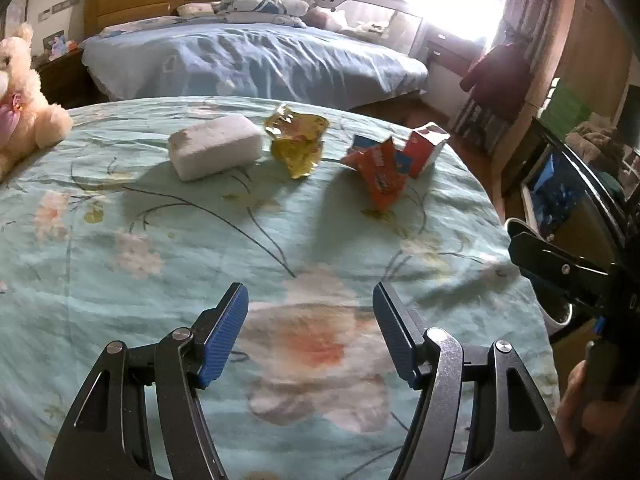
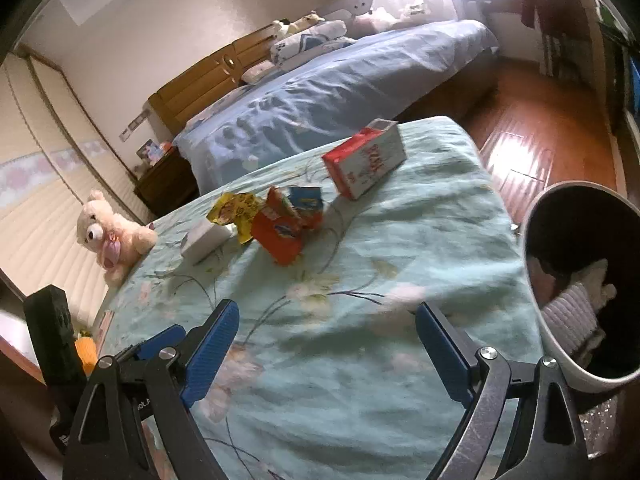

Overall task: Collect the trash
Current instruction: 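Move both open grippers back over the table trash, then grasp the white sponge with the left gripper while the right grasps the orange snack bag, then carry the sponge and orange snack bag over the bin opening, then open both grippers over the bin to drop the sponge and snack bag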

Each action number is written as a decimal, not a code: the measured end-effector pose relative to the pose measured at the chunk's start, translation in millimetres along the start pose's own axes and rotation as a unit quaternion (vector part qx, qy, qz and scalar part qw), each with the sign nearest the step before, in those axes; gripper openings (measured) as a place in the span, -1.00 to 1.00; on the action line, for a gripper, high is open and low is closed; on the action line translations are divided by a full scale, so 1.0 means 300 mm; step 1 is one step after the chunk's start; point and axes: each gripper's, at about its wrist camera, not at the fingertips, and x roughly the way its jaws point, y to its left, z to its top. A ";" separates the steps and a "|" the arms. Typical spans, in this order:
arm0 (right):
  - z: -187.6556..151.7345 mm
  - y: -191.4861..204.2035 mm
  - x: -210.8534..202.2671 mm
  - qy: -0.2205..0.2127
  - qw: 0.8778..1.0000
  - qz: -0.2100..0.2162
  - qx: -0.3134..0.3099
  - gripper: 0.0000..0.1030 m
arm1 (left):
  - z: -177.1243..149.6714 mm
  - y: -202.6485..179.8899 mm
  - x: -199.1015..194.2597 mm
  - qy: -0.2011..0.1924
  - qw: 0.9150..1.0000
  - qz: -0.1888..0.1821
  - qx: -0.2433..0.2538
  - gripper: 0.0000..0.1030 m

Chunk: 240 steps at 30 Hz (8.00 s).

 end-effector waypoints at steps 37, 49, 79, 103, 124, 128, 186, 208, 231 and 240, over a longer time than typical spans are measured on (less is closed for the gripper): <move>0.140 0.099 0.332 0.038 0.999 0.006 -0.015 0.77 | 0.275 0.281 0.219 0.027 0.998 0.046 0.045 0.48; 0.151 0.128 0.368 0.032 0.998 -0.036 -0.034 0.69 | 0.329 0.273 0.276 0.029 0.996 0.036 0.075 0.49; -0.005 0.128 0.130 0.027 0.999 -0.007 -0.046 -0.62 | 0.059 0.145 -0.011 -0.004 0.999 0.024 0.020 0.05; -0.135 -0.043 -0.145 -0.007 1.000 -0.020 -0.015 -0.62 | -0.046 -0.180 -0.093 -0.013 0.996 0.004 0.089 0.05; -0.152 -0.176 -0.251 -0.032 0.998 -0.041 0.019 -0.62 | -0.074 -0.361 -0.069 -0.003 0.991 -0.012 0.130 0.05; -0.152 -0.215 -0.269 -0.035 0.998 -0.049 0.029 -0.62 | -0.077 -0.389 -0.059 -0.001 0.990 -0.016 0.138 0.05; -0.114 -0.603 -0.397 -0.061 0.984 -0.119 0.115 -0.61 | -0.063 -0.830 0.084 0.021 0.969 -0.064 0.238 0.06; -0.057 -0.693 -0.348 -0.048 0.983 -0.128 0.124 -0.55 | -0.031 -0.948 0.182 0.039 0.962 -0.066 0.261 0.07; -0.037 -0.711 -0.359 -0.048 0.982 -0.116 0.141 0.15 | -0.013 -0.933 0.163 0.040 0.965 -0.069 0.249 0.43; -0.046 -0.650 -0.380 -0.062 0.983 -0.100 0.139 0.73 | -0.026 -0.827 0.106 0.035 0.974 -0.070 0.212 0.49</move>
